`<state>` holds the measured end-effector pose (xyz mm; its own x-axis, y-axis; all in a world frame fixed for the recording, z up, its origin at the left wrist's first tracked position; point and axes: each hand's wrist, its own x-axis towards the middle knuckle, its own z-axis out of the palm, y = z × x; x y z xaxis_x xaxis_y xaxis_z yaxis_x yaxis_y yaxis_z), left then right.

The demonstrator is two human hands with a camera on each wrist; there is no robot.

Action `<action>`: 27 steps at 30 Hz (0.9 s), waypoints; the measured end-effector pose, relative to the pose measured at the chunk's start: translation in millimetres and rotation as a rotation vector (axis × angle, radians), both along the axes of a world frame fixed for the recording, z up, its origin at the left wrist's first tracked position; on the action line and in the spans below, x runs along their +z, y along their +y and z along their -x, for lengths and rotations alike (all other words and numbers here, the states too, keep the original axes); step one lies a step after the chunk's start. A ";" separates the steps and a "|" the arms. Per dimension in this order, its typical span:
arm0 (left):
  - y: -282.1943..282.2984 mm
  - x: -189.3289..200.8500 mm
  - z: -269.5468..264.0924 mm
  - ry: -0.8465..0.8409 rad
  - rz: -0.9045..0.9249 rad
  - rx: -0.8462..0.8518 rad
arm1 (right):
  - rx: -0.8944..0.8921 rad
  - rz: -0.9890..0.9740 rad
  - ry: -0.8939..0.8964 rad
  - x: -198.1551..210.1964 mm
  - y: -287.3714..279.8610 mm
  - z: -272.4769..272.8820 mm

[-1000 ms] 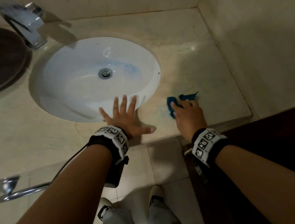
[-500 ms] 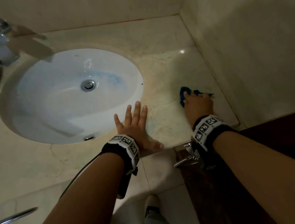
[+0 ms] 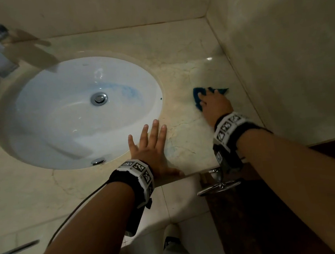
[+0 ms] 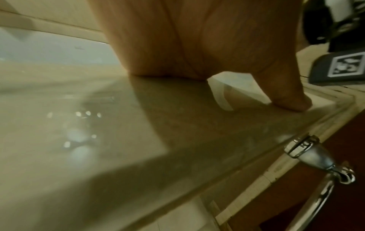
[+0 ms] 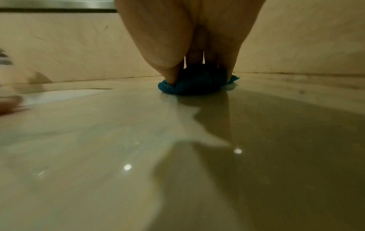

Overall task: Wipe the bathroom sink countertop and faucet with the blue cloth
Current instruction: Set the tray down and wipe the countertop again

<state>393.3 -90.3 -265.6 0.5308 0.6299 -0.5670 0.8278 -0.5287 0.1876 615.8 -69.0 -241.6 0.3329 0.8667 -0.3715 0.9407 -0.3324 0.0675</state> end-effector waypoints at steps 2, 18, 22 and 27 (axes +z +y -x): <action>-0.6 -0.9 0.5 0.002 -0.006 0.001 | -0.080 -0.008 0.023 1.0 13.4 -0.9; 0.1 5.3 -0.2 0.023 0.026 0.000 | -0.144 -0.242 0.253 7.2 -37.4 0.8; -0.1 5.4 -0.6 0.015 0.023 0.002 | -0.202 0.014 0.169 3.4 -41.8 -9.8; 0.3 5.9 -0.4 0.004 0.019 -0.013 | -0.179 0.064 0.111 -8.3 -18.7 -7.3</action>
<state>393.6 -90.0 -259.7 0.5362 0.6120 -0.5814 0.8219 -0.5354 0.1945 623.0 -87.7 -249.9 0.4331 0.7712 -0.4665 0.8701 -0.4929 -0.0070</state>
